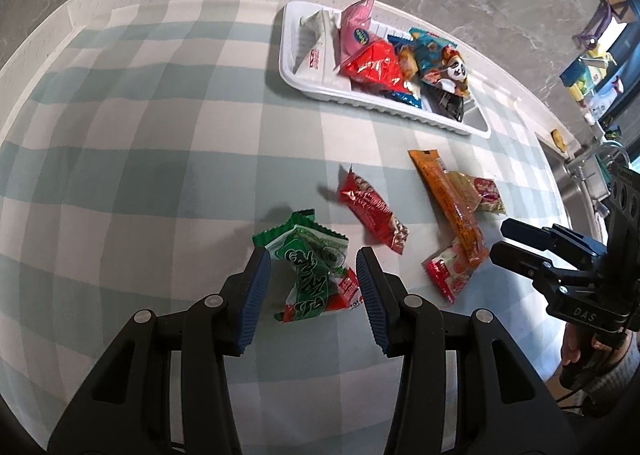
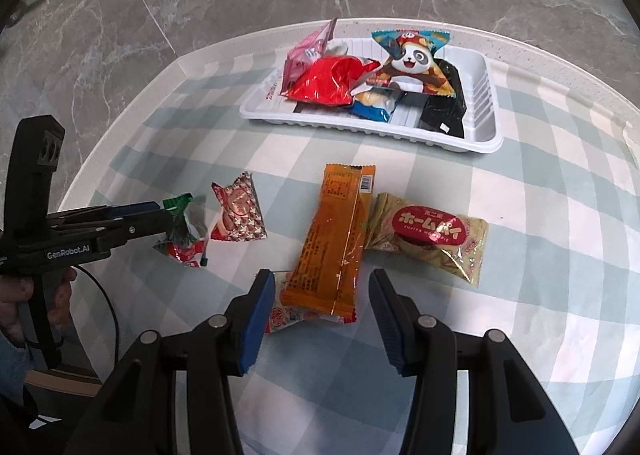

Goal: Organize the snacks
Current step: 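Grasp the green bag with the left tool while the right tool grasps the orange stick pack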

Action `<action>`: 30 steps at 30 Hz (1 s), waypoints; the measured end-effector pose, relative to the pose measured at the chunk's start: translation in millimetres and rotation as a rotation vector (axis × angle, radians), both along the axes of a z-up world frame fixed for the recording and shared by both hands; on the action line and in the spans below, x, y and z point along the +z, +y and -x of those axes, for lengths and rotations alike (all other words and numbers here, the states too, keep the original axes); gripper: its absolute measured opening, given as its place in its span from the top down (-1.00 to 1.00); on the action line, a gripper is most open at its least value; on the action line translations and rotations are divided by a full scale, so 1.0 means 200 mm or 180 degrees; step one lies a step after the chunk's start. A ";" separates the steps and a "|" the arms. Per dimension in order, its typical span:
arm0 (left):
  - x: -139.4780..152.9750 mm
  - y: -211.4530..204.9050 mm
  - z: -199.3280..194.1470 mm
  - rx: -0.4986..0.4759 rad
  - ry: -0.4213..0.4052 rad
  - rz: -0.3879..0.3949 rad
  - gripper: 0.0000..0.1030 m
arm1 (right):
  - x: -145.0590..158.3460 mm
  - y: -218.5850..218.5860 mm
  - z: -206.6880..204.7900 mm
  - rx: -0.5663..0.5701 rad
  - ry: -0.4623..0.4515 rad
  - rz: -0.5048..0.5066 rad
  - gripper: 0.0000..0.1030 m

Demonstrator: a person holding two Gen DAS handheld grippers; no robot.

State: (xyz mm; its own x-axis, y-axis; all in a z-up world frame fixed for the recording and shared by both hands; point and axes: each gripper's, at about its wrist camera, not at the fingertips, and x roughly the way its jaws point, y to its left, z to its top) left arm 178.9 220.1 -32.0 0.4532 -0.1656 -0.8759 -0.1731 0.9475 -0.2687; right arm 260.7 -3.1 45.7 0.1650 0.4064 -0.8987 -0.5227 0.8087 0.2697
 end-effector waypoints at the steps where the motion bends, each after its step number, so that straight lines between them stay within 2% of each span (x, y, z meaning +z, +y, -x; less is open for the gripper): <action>1: -0.01 0.00 0.00 0.0013 0.0019 0.0009 0.16 | -0.01 0.01 0.00 0.0003 0.0005 0.0010 -0.01; 17: -0.13 -0.04 -0.07 0.0076 0.0209 0.0100 0.11 | -0.12 0.07 -0.04 0.0048 0.0098 0.0156 -0.03; 30: -0.15 -0.07 -0.11 0.0084 0.0222 0.0024 0.11 | -0.18 0.14 -0.12 0.0120 0.0157 0.0226 -0.06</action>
